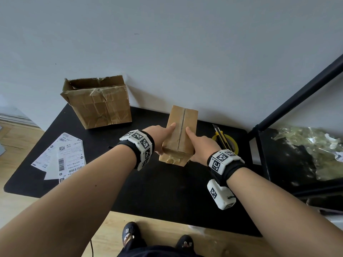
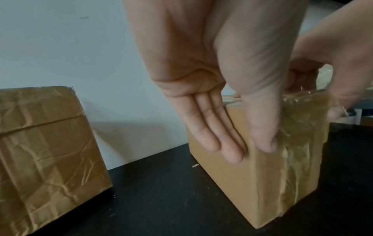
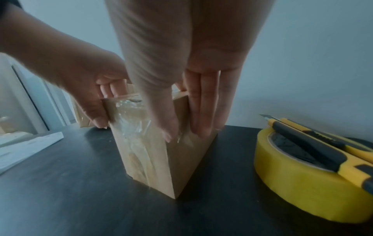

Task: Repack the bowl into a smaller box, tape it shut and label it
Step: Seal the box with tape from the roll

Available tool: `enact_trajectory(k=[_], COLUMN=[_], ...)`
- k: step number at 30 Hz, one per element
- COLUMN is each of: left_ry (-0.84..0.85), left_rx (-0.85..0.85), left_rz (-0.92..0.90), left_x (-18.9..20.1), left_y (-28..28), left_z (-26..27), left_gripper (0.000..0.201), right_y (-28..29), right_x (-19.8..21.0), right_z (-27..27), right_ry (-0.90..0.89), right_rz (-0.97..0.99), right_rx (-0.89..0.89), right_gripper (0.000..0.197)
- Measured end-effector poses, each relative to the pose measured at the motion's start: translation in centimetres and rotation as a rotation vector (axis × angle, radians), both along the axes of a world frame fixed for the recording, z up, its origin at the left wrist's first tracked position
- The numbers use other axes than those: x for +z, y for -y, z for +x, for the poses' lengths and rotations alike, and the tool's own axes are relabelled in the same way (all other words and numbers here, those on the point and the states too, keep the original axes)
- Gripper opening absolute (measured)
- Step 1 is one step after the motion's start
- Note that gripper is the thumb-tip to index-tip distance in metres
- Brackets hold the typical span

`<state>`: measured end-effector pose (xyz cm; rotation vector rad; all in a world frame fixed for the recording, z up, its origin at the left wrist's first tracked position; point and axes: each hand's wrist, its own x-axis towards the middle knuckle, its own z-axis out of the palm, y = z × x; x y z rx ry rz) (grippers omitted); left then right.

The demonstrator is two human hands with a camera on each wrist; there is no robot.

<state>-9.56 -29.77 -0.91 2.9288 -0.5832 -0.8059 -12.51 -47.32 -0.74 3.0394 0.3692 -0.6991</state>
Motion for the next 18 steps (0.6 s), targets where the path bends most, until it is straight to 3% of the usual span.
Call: enact_trajectory(k=[7,14,18], left_ry=[0.048,0.045,0.026], left_rx=[0.000,-0.002,0.012], left_rz=[-0.019,-0.029,-0.035], left_x=[-0.8,-0.9,-0.7], left_y=[0.5,0.5,0.5], left_z=[-0.4,-0.2,-0.1], left_gripper=[0.111,0.110,0.112], right_y=[-0.5,-1.2,-1.5], right_x=[0.3,0.0,0.5], right_z=[-0.2,-0.1,0.4], right_ry=[0.009,0.135,0.103], right_rz=[-0.073,-0.132,-0.128], right_rx=[0.012,0.027,0.013], right_gripper=[0.104,0.098,0.096])
